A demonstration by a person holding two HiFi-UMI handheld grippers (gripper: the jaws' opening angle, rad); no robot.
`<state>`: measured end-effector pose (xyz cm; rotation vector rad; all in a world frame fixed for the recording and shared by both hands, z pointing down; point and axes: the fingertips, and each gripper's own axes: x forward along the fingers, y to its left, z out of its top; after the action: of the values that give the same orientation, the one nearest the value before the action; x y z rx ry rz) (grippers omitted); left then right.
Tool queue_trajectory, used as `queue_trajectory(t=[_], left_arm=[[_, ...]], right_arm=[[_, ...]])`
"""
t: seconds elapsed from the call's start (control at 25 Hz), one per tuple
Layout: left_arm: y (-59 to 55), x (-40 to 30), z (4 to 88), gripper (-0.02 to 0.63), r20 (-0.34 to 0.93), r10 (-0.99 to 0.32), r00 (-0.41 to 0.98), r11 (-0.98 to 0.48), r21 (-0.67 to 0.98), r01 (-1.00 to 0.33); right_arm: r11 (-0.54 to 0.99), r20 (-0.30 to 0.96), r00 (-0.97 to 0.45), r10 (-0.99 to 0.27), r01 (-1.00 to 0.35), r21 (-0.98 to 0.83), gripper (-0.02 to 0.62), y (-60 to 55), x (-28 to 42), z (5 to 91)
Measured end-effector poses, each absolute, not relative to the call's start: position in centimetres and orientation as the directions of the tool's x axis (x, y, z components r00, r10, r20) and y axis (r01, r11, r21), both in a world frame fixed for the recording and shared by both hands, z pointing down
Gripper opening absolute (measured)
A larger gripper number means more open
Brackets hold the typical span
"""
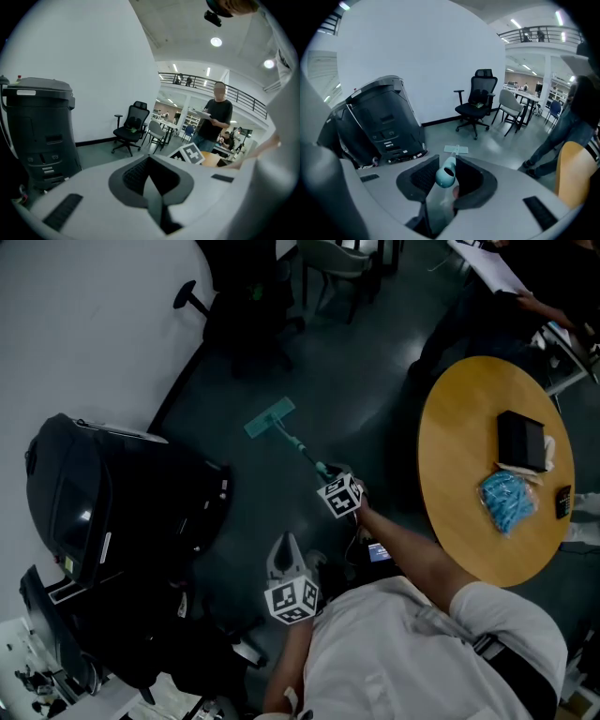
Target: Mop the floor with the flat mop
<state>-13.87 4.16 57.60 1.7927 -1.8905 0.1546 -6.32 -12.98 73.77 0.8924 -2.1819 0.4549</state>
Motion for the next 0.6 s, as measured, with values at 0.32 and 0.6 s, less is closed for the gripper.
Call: queue_trajectory(t=[0.32, 0.6], left_arm=[[4.0, -14.7, 57.3, 0.005, 0.427, -0.904, 0.039, 0.091, 0.279, -0.956], [3.4, -13.8, 56.8, 0.005, 0.401, -0.913, 0.077, 0.046, 0.288, -0.956]], right_arm=[[0.707, 0.771, -0.470, -0.429, -0.706, -0.037, 0.114, -6.7, -0.8, 72.0], [0.706, 0.794, -0.452, -0.407, -0.707, -0.040, 0.114, 1.6, 8.0, 66.7]])
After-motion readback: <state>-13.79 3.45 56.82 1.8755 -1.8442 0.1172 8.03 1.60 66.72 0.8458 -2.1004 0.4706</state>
